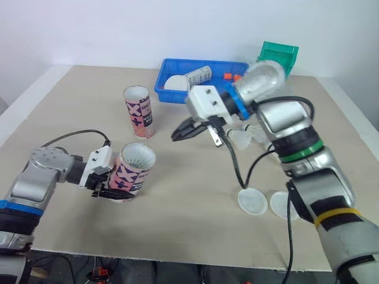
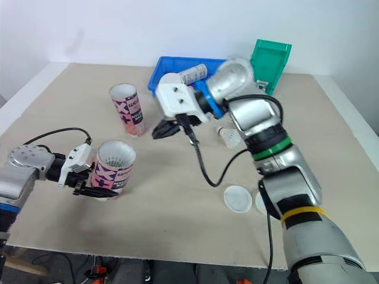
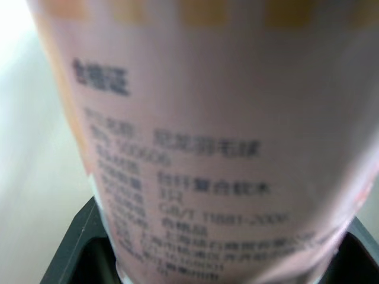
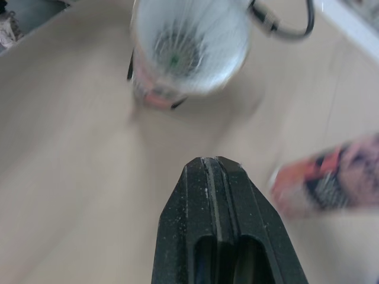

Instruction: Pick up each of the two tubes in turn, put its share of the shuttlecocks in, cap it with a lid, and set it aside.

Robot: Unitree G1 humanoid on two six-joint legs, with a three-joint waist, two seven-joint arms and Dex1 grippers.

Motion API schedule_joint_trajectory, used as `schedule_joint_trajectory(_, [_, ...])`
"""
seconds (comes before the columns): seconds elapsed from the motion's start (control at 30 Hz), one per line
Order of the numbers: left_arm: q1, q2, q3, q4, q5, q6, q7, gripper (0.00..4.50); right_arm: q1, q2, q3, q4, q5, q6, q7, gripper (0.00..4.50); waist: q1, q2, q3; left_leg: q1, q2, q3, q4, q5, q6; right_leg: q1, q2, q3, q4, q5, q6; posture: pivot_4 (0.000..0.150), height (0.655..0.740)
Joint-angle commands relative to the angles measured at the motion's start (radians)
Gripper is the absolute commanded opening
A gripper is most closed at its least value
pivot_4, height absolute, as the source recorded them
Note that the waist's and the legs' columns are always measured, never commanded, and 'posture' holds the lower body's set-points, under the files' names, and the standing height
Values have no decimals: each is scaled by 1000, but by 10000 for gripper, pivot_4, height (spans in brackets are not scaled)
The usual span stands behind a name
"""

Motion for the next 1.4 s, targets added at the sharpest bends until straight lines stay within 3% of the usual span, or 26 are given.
schedule_joint_trajectory(0.03, [-27,-26,73,-83,-83,19,44,27584,140,-136,-107,-207,72,118,-11,859,4,0,0,0,0,-1,0,0,0,0,0,0,0,0,0,1500,7079])
schedule_joint_trajectory(0.07, [-31,-46,84,-93,-97,10,60,27584,198,-185,-136,-257,88,147,-16,859,2,0,0,-2,-1,-1,0,0,0,0,0,0,0,0,0,1500,7079])
schedule_joint_trajectory(0.17, [-40,-89,99,-109,-134,17,92,27584,323,-300,-196,-349,106,199,-35,9739,1,2,2,-2,-1,-1,-1,-1,0,0,0,0,-1,-1,0,1500,7079])
schedule_joint_trajectory(0.37, [-6,-226,27,-99,-106,-59,128,27584,488,-478,-212,-402,82,174,-21,37494,-10,3,2,0,-1,-1,-1,-1,0,2,0,1,-1,-3,5,1500,7079])
schedule_joint_trajectory(0.7, [-21,-473,-81,181,49,-317,235,27584,436,-414,-21,-163,-139,64,-93,37494,-14,3,2,0,-2,2,4,3,0,3,0,4,-5,6,4,1500,7079])
schedule_joint_trajectory(1.07, [14,-492,-114,394,131,-493,249,27584,443,-389,36,-102,-227,-40,-77,37494,-14,4,1,4,-3,2,3,5,1,7,0,5,-6,7,5,1500,7079])
schedule_joint_trajectory(1.17, [8,-495,-111,417,123,-502,253,27584,449,-389,39,-107,-234,-53,-71,29701,-15,4,1,11,-3,2,3,5,1,14,0,5,-6,7,5,1500,7079])
schedule_joint_trajectory(1.23, [3,-500,-108,429,115,-497,255,27584,452,-389,40,-109,-236,-62,-65,18148,-20,4,0,17,-3,2,3,5,1,19,-1,5,-6,7,5,1500,7079])
schedule_joint_trajectory(1.3, [2,-505,-107,436,102,-479,249,27584,451,-390,39,-116,-236,-61,-59,12467,-23,5,0,17,-3,2,3,5,1,19,-1,5,-6,8,5,1500,7079])
schedule_joint_trajectory(1.37, [2,-509,-108,443,93,-456,238,27584,443,-387,35,-125,-229,-55,-51,2682,-24,5,0,17,-4,2,3,6,2,19,-2,5,-6,8,5,1500,7079])
schedule_joint_trajectory(1.4, [1,-509,-111,448,93,-449,233,27584,436,-383,32,-131,-223,-46,-47,568,-24,5,0,17,-5,2,3,6,2,19,-3,5,-6,8,5,1500,7079])
